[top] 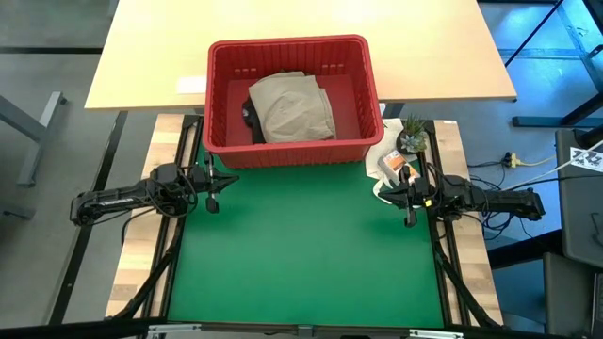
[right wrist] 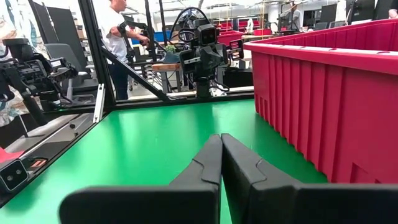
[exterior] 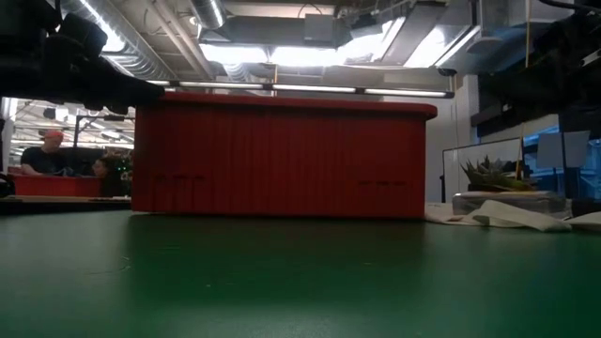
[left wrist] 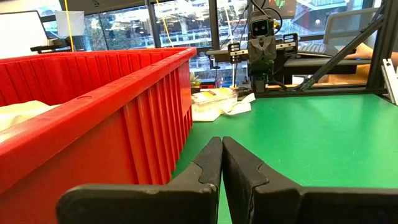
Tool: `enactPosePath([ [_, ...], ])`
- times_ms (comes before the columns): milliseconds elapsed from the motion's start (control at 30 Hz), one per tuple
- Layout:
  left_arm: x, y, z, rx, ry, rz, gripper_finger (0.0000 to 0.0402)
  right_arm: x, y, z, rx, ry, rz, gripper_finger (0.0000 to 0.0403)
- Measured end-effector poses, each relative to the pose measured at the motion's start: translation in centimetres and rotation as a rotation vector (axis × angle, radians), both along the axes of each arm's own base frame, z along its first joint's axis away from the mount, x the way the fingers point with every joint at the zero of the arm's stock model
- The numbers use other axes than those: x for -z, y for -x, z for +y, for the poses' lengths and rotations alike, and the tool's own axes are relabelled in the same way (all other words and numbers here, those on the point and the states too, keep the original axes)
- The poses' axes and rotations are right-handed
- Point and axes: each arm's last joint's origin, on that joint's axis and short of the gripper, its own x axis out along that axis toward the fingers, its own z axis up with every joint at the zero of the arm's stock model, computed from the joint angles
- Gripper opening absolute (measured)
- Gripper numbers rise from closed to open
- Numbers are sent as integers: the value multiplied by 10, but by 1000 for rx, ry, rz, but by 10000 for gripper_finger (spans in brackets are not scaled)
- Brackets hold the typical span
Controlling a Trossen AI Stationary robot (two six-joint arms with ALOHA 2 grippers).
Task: Fold Laundry from Bin
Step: Return to Home Position
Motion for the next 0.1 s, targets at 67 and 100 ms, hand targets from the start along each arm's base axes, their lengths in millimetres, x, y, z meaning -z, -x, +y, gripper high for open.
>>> enactPosePath([
  [67,0,0,0,0,0,0,8,0,0,0,0,0,0,7],
  [100,0,0,0,0,0,0,8,0,0,0,0,0,0,7],
])
